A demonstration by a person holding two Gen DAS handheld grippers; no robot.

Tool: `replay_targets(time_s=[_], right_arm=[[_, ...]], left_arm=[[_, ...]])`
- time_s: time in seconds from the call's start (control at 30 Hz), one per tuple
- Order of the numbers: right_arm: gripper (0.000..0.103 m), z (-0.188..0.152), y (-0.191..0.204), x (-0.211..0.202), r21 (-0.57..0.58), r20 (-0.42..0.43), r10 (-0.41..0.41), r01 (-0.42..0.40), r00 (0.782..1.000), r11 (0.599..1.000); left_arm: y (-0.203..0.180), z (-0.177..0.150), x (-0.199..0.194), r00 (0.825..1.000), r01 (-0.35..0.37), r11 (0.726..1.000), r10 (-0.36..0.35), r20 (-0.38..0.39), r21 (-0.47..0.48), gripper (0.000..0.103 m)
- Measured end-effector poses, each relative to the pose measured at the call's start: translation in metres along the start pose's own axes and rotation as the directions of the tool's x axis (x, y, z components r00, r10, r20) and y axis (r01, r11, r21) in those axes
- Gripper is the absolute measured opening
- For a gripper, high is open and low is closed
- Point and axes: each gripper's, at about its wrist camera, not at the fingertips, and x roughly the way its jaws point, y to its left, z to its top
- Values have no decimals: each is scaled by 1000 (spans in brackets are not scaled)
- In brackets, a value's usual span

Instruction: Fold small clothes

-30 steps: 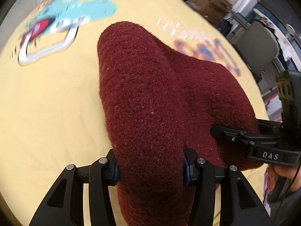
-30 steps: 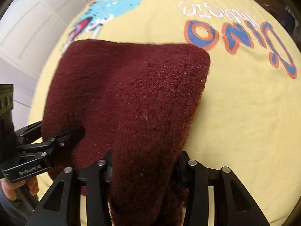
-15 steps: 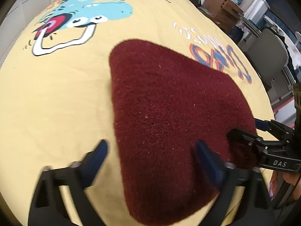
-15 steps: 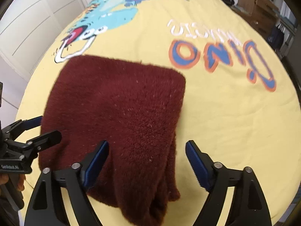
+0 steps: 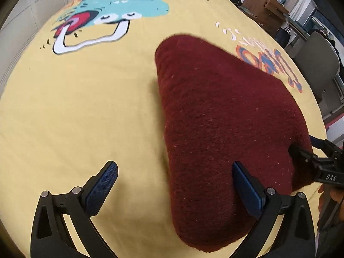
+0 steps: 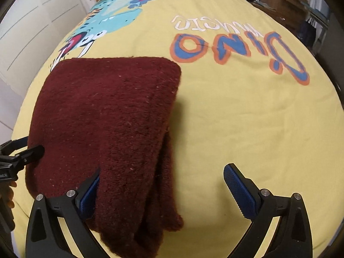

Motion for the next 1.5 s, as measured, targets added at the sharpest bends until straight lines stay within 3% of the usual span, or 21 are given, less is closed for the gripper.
replay_targets(time_s=[0.1,0.17,0.33,0.8,1.0,1.13,1.5], right_arm=[[103,-5,-2,2,0,15,-6,6,1000,1000],[103,-6,-2,-1,6,21,-5,5,1000,1000],[103,-8,5,-34,-15,54,-28,29,998,999],[103,-55,-6,-171,-4,205,-92,95,974,995],[103,-83,-15,-200,44,240,-133,126,962,991],[103,-98,-22,-208,62,233,-161,150,959,987],[103,-110,-30,-214,86,224,-167,151,960,985]], left_arm=[[0,-4,7,999,-25,1000,24,33,15,103],[4,-6,7,1000,-4,1000,4,26,-14,103],[1,-6,-16,999,-13,999,14,41,-30,102],[0,-49,-143,981,-93,994,100,169,-49,102],[-2,-76,-150,979,-144,989,149,137,-45,102],[0,-88,-147,982,-137,990,141,123,-46,102],[2,-88,-156,975,-163,986,168,143,-45,102]])
